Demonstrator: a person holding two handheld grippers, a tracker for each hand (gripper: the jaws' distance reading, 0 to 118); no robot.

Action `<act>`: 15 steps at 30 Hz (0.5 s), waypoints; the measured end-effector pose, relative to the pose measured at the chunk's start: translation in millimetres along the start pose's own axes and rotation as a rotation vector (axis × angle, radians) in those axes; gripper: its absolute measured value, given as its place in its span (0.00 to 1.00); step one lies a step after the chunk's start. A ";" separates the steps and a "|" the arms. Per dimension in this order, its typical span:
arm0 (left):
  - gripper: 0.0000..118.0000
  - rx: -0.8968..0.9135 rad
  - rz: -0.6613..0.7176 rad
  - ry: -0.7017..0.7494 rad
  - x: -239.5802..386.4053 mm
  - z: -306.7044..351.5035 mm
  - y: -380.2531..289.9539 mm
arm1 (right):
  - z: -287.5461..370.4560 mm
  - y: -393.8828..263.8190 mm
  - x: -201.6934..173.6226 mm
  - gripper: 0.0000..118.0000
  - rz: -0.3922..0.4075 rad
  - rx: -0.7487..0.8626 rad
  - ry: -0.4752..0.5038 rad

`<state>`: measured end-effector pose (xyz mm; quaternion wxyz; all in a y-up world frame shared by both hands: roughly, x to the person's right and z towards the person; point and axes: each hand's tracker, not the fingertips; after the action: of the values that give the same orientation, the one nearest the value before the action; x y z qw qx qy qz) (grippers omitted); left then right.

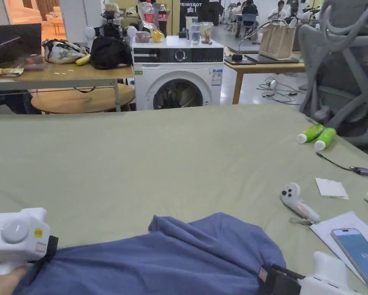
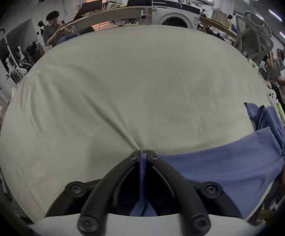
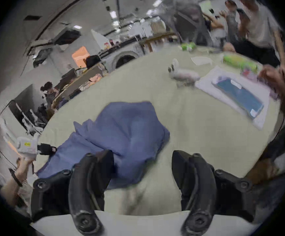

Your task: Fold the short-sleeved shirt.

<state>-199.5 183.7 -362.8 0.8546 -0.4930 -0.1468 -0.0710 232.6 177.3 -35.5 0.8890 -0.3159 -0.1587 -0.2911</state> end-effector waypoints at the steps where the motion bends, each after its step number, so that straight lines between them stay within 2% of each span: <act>1: 0.00 0.006 0.026 -0.015 -2.5 1.4 -1.3 | -8.2 -2.3 2.0 0.05 -0.016 -0.026 0.003; 3: 0.00 0.012 0.047 -0.034 -5.7 4.7 -3.6 | -19.8 -7.1 5.5 0.05 -0.070 -0.072 0.053; 4: 0.00 0.017 0.058 -0.045 -7.6 8.5 -4.5 | -19.0 -8.2 5.3 0.04 -0.084 -0.059 0.047; 7: 0.00 0.176 0.138 -0.172 -25.7 51.0 -17.6 | 0.8 -5.2 5.6 0.04 -0.072 0.011 0.082; 8: 0.00 0.288 0.189 -0.236 -35.5 82.4 -24.3 | 10.1 1.4 3.1 0.04 -0.068 0.050 0.123; 9: 0.00 0.328 0.199 -0.241 -38.3 97.1 -26.4 | 14.7 4.6 0.2 0.04 -0.053 0.070 0.130; 11: 0.00 0.457 0.199 -0.268 -45.7 148.1 -30.9 | 30.4 16.9 -16.5 0.04 0.043 0.124 0.149; 13: 0.00 0.589 0.157 -0.236 -49.2 200.7 -26.6 | 47.4 35.9 -43.1 0.04 0.181 0.197 0.143; 15: 0.00 0.685 0.126 -0.210 -51.4 243.7 -22.8 | 58.0 57.9 -61.6 0.04 0.225 0.242 0.183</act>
<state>-298.3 381.4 -245.8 0.9532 -0.1907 -0.2183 0.0862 214.7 277.4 -47.8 0.9581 -0.1947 -0.0748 -0.1962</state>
